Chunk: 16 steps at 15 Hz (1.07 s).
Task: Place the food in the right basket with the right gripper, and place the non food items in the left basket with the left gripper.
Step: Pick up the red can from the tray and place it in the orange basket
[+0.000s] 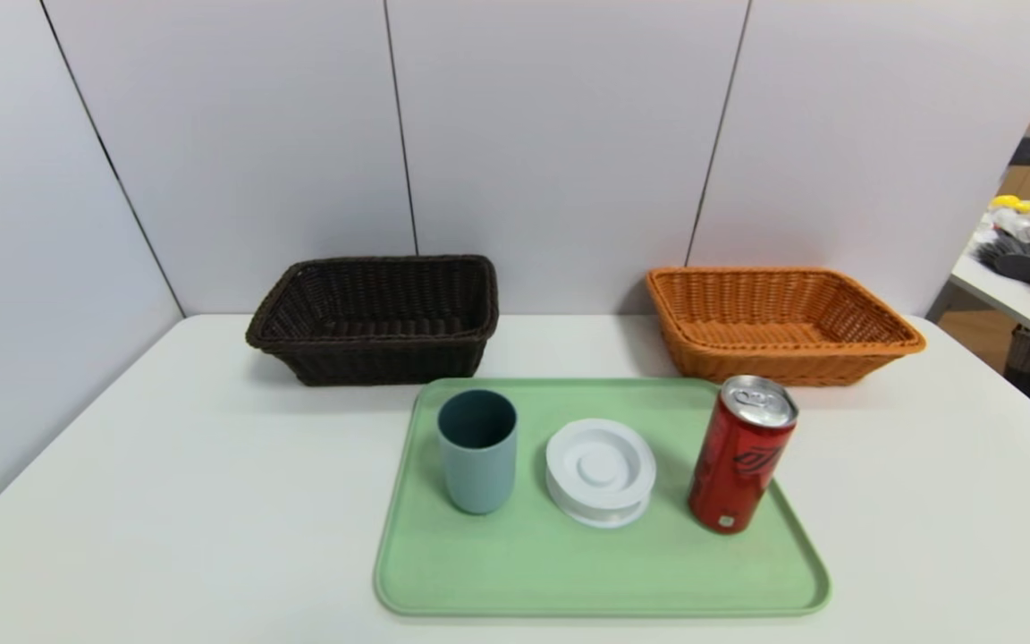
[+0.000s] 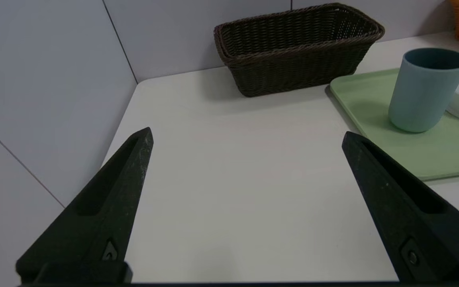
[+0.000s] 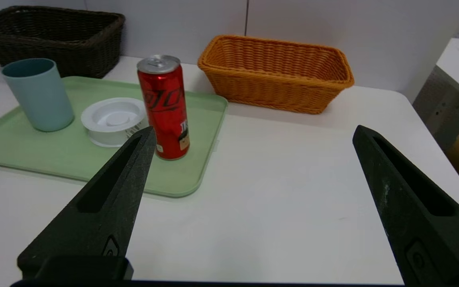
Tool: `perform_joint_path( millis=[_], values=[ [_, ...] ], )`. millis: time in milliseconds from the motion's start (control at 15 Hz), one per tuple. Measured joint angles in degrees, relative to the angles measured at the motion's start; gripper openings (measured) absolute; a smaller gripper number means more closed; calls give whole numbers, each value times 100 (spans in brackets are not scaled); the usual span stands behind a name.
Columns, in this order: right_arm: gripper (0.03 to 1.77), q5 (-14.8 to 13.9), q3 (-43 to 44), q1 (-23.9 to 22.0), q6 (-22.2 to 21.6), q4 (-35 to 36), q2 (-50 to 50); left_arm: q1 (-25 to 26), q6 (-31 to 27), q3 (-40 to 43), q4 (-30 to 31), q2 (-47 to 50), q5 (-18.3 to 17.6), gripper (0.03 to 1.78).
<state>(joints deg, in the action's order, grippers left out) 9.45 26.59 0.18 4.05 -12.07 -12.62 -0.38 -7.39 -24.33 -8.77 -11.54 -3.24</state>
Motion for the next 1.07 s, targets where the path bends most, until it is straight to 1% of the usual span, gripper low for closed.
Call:
perform_joint_path(
  millis=[200, 333, 467, 600, 733, 800, 1067],
  values=[
    [170, 441, 524, 6, 102, -20, -697, -4, -46, -761, 216, -1014, -183, 169],
    [170, 717, 679, 11, 118, -11, -1125, -9, -115, -1114, 386, -1707, -260, 169],
    [170, 953, 739, 30, 112, 22, -1546, -17, -236, -1279, 662, -2317, -308, 169],
    [170, 1158, 751, 61, 112, 162, -1991, -52, -278, -1345, 1093, -2894, -393, 169],
    [170, 1331, 613, 113, 102, 524, -2411, -243, -252, -1362, 1499, -3366, -433, 169],
    [170, 1381, 445, 205, 91, 808, -2640, -364, -195, -1359, 1576, -3565, -433, 169],
    [170, 1397, -265, 822, 69, 2202, -3416, -585, 32, -1254, 1637, -4142, -397, 169]
  ],
)
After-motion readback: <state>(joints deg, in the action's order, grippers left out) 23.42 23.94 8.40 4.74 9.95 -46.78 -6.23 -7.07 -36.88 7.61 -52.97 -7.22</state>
